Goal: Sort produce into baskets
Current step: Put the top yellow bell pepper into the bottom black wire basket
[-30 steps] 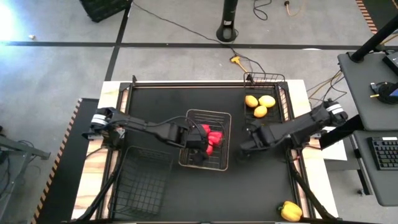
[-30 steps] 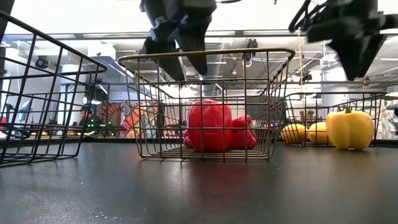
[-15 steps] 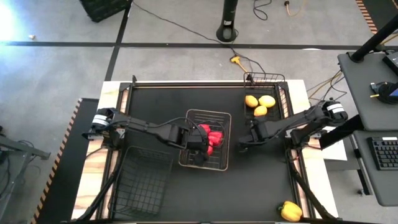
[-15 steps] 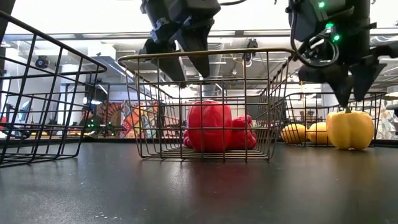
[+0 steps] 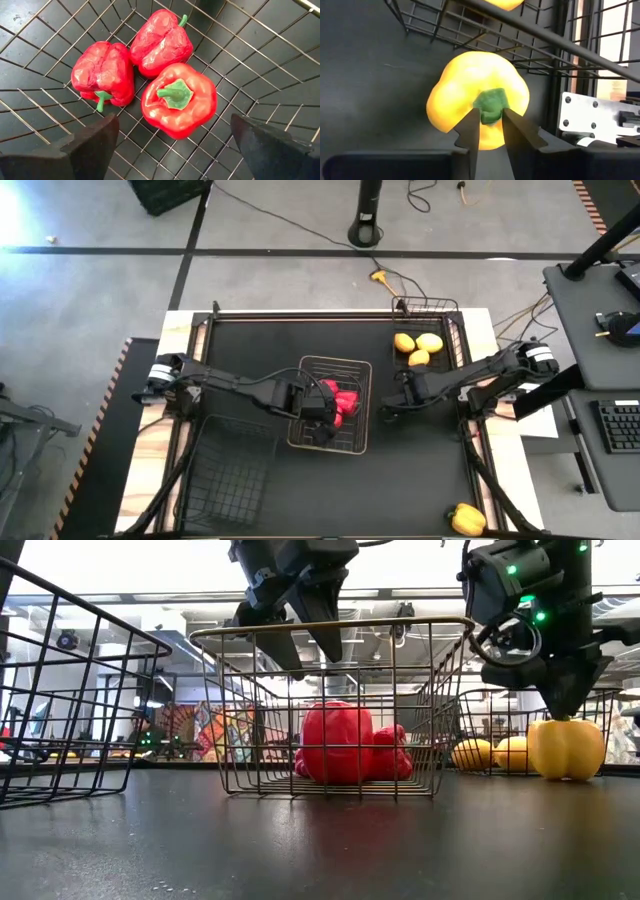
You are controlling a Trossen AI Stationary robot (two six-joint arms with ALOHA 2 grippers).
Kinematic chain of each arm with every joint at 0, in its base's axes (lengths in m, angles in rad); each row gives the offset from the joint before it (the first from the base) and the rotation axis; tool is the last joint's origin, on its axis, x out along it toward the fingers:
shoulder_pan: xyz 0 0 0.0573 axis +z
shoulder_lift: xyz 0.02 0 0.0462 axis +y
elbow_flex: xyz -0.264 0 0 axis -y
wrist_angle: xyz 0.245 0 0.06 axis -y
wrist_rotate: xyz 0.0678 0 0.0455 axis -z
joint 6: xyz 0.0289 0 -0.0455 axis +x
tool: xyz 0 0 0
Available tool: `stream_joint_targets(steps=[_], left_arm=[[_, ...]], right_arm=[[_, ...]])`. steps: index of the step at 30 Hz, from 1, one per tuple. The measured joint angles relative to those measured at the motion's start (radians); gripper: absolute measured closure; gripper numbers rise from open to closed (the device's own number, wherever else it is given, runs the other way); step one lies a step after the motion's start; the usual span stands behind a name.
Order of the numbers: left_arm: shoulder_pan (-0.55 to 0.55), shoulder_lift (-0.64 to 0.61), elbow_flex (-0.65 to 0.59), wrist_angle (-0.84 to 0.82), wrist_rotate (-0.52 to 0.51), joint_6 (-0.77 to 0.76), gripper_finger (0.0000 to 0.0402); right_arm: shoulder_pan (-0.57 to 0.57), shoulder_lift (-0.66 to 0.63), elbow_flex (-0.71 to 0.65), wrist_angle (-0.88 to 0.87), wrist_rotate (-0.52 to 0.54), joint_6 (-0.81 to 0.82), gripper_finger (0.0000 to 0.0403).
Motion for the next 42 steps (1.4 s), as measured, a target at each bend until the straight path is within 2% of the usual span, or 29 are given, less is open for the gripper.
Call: stream_joint_targets(steps=[10,20,25,33,42], left_arm=[[0.000,0.000,0.000,0.000,0.000,0.000,0.0038],[0.000,-0.026,0.010,-0.021,0.060,0.000,0.0038],[0.000,-0.035,0.036,-0.031,0.056,0.007,0.0038],[0.000,-0.036,0.092,-0.083,0.047,0.044,0.0038],[-0.001,-0.037,0.145,-0.196,-0.008,0.037,0.0038]], right_arm=[[-0.003,0.000,-0.008,0.007,0.015,-0.011,0.0358],[-0.003,0.000,0.016,0.003,0.023,-0.043,0.0360],[-0.002,0.000,0.056,0.001,0.023,-0.087,0.0363],[-0.002,0.000,0.120,0.000,0.024,-0.163,0.0393],[0.000,0.000,0.147,0.000,0.014,-0.177,0.0394]])
